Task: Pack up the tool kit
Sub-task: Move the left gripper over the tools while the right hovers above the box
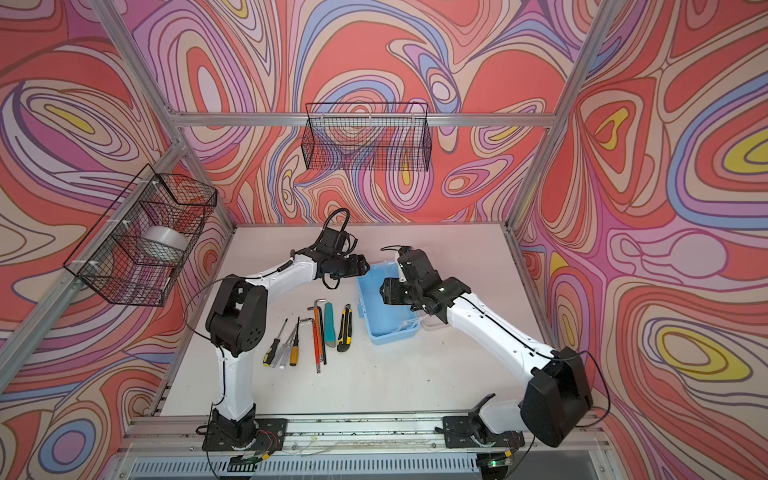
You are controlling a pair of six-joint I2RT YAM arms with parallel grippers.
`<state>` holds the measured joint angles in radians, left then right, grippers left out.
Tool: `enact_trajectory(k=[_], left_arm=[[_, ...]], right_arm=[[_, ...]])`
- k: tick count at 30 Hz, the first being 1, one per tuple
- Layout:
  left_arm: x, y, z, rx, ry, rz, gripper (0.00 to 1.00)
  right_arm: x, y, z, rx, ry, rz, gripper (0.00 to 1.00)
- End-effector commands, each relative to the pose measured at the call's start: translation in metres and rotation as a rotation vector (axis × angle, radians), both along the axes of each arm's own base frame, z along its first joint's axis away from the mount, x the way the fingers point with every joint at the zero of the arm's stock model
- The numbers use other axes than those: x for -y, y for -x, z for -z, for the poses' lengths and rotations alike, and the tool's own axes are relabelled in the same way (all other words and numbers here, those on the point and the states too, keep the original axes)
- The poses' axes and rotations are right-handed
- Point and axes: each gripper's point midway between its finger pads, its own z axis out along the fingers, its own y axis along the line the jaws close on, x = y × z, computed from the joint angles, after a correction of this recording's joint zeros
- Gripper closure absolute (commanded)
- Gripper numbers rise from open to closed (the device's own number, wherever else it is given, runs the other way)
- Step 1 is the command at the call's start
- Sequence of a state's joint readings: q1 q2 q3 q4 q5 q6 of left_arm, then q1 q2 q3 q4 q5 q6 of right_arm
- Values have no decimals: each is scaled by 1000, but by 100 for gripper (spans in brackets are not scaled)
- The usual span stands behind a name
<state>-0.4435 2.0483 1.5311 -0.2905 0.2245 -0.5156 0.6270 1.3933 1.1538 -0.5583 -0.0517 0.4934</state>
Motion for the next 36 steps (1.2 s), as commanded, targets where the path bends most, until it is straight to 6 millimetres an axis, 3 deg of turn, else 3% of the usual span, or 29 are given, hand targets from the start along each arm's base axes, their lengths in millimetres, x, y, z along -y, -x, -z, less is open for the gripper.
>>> enact_trajectory(k=[1,4,7,11,17,24,36], left_arm=[[-30,20,-25,25,-63,-46,15],[-52,45,-42,37,-96,-95,17],[-65,78,-46,41,-150,-116,23],[-65,122,-41,24,-285,-88,25],[-57,163,-23,-30,-346,-53,24],[-47,180,-7,-67,-322,-54,24],[-31,185,31,-126,-377,-66,27]], right_arm=[[-16,1,-11,43,55,20,34],[-26,7,-5,40,72,27,34],[-24,8,-1,43,54,59,34],[-14,6,-7,66,70,93,35],[-5,5,-12,78,105,105,35],[9,4,-11,69,92,129,34],[26,3,-4,61,75,163,34]])
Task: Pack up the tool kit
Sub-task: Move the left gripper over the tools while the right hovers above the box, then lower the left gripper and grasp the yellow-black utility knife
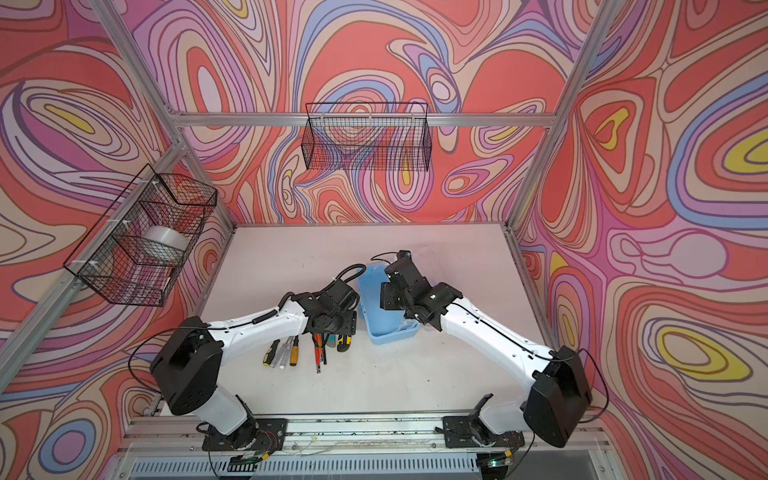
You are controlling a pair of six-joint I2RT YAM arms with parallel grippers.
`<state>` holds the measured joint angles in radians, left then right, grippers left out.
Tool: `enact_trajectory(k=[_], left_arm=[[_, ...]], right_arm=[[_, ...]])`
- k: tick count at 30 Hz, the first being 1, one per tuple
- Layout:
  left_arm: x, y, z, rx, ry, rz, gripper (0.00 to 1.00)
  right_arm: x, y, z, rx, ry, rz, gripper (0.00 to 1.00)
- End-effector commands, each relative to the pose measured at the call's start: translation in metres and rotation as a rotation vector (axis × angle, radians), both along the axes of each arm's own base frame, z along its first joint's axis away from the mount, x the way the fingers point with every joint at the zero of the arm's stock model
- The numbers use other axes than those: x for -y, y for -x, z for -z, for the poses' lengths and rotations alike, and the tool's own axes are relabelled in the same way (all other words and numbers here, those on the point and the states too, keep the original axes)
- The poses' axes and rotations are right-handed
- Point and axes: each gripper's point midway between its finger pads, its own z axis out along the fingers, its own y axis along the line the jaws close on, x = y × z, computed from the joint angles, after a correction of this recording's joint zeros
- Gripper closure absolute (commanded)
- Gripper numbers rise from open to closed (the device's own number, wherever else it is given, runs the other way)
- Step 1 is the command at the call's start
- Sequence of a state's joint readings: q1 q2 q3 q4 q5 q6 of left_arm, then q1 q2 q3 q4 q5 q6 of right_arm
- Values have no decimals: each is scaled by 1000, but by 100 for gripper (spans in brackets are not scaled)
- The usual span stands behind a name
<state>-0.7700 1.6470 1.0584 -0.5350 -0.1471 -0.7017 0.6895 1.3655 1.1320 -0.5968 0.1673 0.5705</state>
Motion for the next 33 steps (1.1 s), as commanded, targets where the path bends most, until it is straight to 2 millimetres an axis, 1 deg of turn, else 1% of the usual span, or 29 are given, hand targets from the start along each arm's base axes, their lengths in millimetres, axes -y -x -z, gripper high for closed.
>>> enact_trajectory(k=[1,7,10,22,30,33], left_arm=[[-2,-3,8,2,-14,-43,27],[10,-5,21,-15,2,-28,29],[11,-6,29,-27,-14,-27,32],[20,-8,46,-60,-12,-21,49],[20,-8,48,-69,-20,-19,51],[18,-7,49,-72,-26,-22,56]], right_arm=[[10,1,-6,18,-29,20,34],[15,1,0,11,-40,30,35],[15,1,3,5,-46,28,35],[20,1,9,-3,-47,32,35],[23,0,11,-4,-49,37,35],[23,0,13,-6,-51,38,35]])
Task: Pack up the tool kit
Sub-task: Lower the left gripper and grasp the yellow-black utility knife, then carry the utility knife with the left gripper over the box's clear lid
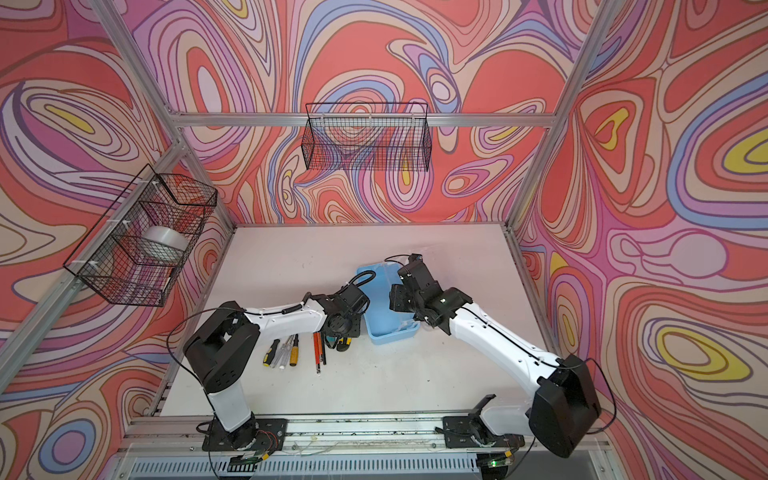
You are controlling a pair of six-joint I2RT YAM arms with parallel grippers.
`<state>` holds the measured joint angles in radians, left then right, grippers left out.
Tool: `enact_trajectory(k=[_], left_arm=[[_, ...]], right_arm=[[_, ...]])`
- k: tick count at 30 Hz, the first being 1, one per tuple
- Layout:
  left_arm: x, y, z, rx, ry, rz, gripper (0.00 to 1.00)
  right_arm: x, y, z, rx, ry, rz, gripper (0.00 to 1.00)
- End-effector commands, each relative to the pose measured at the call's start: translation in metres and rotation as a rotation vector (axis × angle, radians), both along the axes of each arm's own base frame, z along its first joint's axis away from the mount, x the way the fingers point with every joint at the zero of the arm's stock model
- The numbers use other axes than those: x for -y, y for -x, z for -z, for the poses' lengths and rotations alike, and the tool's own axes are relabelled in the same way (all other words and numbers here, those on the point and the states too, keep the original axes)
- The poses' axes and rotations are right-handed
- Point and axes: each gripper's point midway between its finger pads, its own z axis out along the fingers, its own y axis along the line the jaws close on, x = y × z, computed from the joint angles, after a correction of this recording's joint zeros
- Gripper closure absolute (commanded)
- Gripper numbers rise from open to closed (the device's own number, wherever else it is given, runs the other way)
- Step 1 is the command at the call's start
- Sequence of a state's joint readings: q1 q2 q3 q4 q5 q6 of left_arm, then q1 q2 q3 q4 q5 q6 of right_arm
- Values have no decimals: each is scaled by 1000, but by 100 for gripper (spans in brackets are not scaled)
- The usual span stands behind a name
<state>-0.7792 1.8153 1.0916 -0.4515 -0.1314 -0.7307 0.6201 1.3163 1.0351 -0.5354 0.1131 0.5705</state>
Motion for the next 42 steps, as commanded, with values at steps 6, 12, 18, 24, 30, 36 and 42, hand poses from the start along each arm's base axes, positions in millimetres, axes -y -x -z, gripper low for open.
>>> enact_trajectory(k=[6,12,18,24,30,36,42], left_arm=[[-3,4,4,-18,-22,-11,60],[-8,5,2,-14,-36,-14,64],[-13,7,-5,-4,-46,-9,68],[-20,12,-23,16,-43,-1,69],[-29,25,-53,27,-9,4,71],[-43,24,-109,142,14,-26,71],[4,0,-171,290,166,16,72]], right_arm=[[5,1,0,9,-12,13,35],[8,0,-2,14,-6,28,35],[12,-2,-7,26,6,46,34],[15,-3,-8,28,11,59,34],[20,-1,-18,50,5,72,34],[33,-1,-36,96,21,104,34],[53,-2,-58,154,39,162,34]])
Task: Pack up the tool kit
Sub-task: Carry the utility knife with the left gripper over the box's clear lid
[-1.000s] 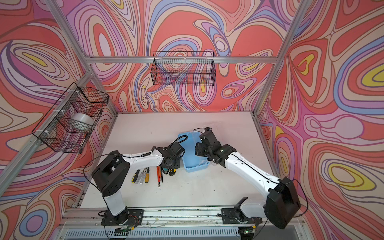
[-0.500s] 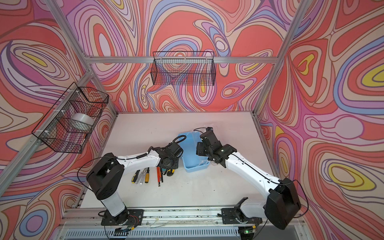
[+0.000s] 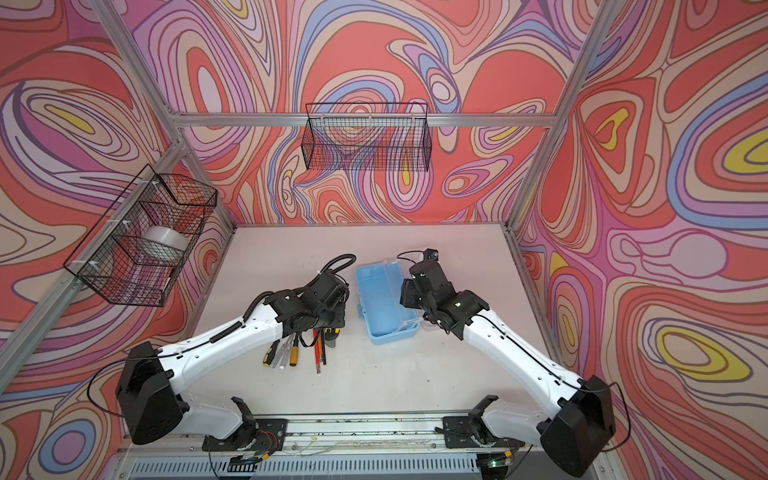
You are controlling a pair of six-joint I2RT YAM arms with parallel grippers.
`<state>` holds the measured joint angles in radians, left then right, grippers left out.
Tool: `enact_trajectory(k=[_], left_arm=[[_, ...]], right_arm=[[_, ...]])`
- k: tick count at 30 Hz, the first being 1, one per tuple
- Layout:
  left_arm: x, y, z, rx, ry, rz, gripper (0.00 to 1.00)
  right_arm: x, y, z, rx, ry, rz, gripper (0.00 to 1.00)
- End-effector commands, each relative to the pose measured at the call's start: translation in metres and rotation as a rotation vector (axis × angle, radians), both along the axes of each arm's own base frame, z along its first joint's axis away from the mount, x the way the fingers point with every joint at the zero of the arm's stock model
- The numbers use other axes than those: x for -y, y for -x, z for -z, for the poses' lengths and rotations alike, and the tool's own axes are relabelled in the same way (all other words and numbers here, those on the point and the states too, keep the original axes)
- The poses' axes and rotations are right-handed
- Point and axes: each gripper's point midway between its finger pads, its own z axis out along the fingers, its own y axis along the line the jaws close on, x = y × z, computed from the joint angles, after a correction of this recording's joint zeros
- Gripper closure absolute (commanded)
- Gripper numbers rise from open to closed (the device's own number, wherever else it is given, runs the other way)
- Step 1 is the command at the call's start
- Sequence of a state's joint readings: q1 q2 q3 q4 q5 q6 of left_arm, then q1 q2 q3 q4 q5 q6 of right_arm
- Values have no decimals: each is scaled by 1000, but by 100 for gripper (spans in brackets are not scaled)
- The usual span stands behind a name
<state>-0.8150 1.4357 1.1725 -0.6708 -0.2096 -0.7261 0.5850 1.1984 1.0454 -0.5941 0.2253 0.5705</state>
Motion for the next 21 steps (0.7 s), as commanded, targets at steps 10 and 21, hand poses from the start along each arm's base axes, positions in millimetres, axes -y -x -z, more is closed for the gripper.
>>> enact_trajectory(k=[10,21], left_arm=[[130,-65,-67,124,392,30,73],[187,-85,-28,72,505,-82,71]], right_arm=[[30,12,-36,85,-20,80,34],[45,24,-28,88,21,95,34]])
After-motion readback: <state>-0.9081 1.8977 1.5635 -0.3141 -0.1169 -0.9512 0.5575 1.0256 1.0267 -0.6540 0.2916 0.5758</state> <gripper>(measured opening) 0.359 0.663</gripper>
